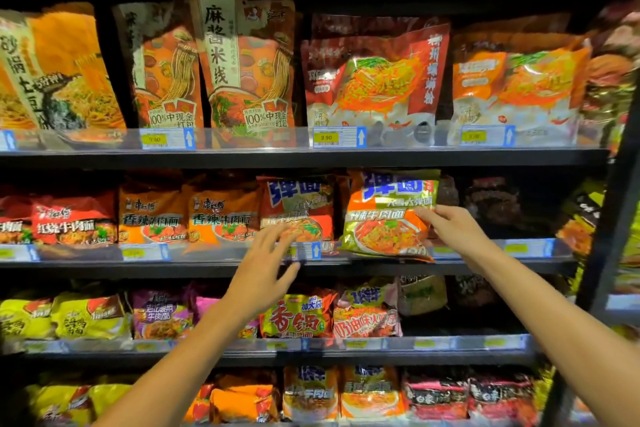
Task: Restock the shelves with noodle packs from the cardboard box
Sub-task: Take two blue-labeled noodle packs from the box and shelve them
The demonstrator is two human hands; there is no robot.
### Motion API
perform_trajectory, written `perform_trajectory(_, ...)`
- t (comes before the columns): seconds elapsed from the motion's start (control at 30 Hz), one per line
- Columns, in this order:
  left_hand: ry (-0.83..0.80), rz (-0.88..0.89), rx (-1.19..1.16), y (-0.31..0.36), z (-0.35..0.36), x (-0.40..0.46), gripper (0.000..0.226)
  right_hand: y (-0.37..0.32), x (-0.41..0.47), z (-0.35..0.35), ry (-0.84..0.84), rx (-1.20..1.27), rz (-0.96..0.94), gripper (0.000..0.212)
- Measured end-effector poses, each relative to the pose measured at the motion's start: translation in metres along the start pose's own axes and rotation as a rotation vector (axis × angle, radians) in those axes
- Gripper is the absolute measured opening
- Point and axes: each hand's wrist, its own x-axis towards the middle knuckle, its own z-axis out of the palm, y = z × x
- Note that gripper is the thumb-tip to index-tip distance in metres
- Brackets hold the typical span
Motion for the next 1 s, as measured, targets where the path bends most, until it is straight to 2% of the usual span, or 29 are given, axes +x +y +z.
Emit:
perform_trajectory(0.13, -0.075, 0.021, 0.048, 0.010, 0.006, 0.004, 0.056, -0.010, 0.023, 0.016, 0.055, 0.034, -0.018, 0.042)
perform_trajectory(0.27, -0.097, 0.026, 0.090, 0.024, 0.008, 0.010, 0.056, 0.000, 0.053, 0.025, 0.109, -0.053, -0.063, 0.064)
perform_trajectory(0.3, -0.099, 0.022, 0.080, 0.027, 0.007, 0.012, 0.056, 0.001, 0.056, 0.027, 0.091, -0.105, -0.054, 0.061)
perform_trajectory(0.4, -0.106, 0.008, 0.076, 0.035, 0.007, 0.015, 0.055, -0.001, 0.044, 0.037, 0.039, -0.300, -0.031, 0.033)
perform_trajectory(0.43, -0.115, 0.010, 0.090, 0.037, 0.007, 0.016, 0.055, 0.004, 0.043, 0.039, 0.032, -0.353, -0.031, 0.033)
perform_trajectory(0.57, -0.162, -0.010, 0.157, 0.044, 0.015, 0.022, 0.060, 0.020, 0.037, 0.044, 0.049, -0.502, -0.014, 0.065)
perform_trajectory(0.63, -0.182, -0.022, 0.211, 0.047, 0.020, 0.026, 0.063, 0.020, 0.032, 0.042, 0.093, -0.516, -0.025, 0.084)
perform_trajectory(0.7, -0.199, -0.053, 0.239, 0.051, 0.023, 0.031, 0.065, 0.020, 0.025, 0.040, 0.123, -0.492, -0.074, 0.092)
perform_trajectory(0.8, -0.179, -0.084, 0.229, 0.054, 0.025, 0.035, 0.062, 0.029, 0.012, 0.036, 0.122, -0.427, -0.187, 0.084)
perform_trajectory(0.9, -0.209, -0.087, 0.209, 0.053, 0.022, 0.040, 0.072, 0.040, -0.006, 0.033, 0.136, -0.373, -0.319, 0.067)
perform_trajectory(1.0, -0.244, -0.067, 0.196, 0.050, 0.020, 0.036, 0.075, 0.048, -0.037, 0.028, 0.180, -0.314, -0.350, 0.053)
